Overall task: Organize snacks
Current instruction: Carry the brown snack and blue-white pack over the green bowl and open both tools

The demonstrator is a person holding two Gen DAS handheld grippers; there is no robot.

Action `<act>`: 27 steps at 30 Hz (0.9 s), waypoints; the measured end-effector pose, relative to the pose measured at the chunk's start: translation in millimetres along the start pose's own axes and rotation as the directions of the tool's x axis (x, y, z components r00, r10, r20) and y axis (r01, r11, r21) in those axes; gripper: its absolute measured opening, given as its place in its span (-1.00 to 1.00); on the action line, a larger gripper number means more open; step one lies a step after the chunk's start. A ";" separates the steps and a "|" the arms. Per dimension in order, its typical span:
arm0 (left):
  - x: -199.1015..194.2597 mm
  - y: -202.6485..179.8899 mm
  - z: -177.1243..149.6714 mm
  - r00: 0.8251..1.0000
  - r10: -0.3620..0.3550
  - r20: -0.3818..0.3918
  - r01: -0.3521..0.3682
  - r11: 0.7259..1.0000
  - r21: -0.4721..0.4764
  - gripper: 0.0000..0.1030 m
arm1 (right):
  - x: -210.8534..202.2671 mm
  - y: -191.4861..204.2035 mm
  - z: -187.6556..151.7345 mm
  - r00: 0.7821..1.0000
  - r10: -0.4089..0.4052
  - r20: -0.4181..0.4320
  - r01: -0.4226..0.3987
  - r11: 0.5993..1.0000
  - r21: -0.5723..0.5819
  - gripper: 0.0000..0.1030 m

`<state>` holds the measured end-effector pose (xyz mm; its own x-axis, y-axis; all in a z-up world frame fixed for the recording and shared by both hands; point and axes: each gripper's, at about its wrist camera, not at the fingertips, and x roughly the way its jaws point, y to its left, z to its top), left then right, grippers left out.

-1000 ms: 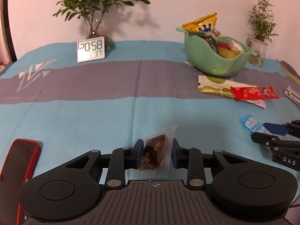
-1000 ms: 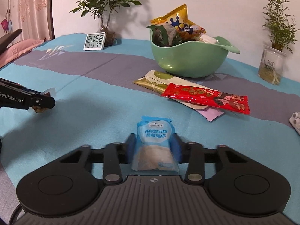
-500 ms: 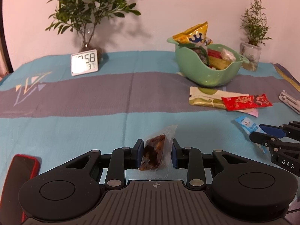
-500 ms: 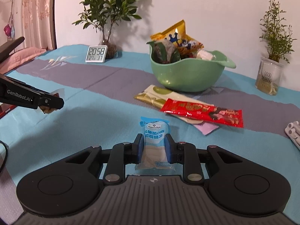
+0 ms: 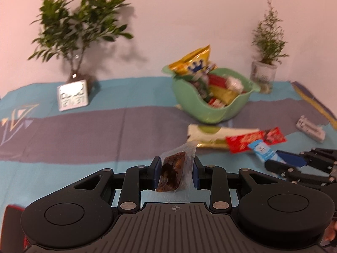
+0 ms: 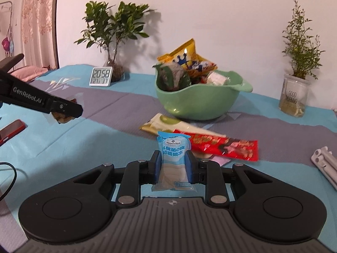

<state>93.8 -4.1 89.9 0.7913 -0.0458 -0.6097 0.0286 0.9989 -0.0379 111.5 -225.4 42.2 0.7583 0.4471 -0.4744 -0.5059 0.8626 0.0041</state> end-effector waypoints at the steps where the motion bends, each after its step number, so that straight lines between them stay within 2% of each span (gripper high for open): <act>1: 0.8 -1.9 5.5 1.000 -0.015 0.005 0.015 1.000 0.000 0.81 | -0.6 -2.4 2.8 1.000 -0.001 0.009 0.001 1.000 0.003 -0.44; 9: 20.0 -22.9 64.6 0.993 -0.096 0.076 0.093 0.995 0.040 0.81 | 8.2 -30.5 40.6 0.996 -0.013 0.091 0.011 1.000 0.025 -0.44; 16: 63.2 -43.8 112.7 0.982 -0.154 0.108 0.148 0.987 0.063 0.81 | 38.9 -61.8 87.5 0.989 0.006 0.147 -0.016 0.998 0.064 -0.44; 24: 122.2 -61.6 135.9 0.981 -0.174 0.084 0.167 0.982 0.083 0.81 | 88.1 -89.1 119.0 0.989 0.028 0.148 -0.045 0.993 0.112 -0.44; 27: 140.1 -59.5 138.9 0.982 -0.169 0.080 0.163 0.984 0.067 0.89 | 106.6 -96.7 124.4 0.990 0.023 0.142 -0.040 0.992 0.118 -0.44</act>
<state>287.8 -68.3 116.7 0.8213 -0.2123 -0.5295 0.1986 0.9765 -0.0836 292.4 -231.7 100.7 0.7969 0.4961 -0.3446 -0.4839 0.8658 0.1274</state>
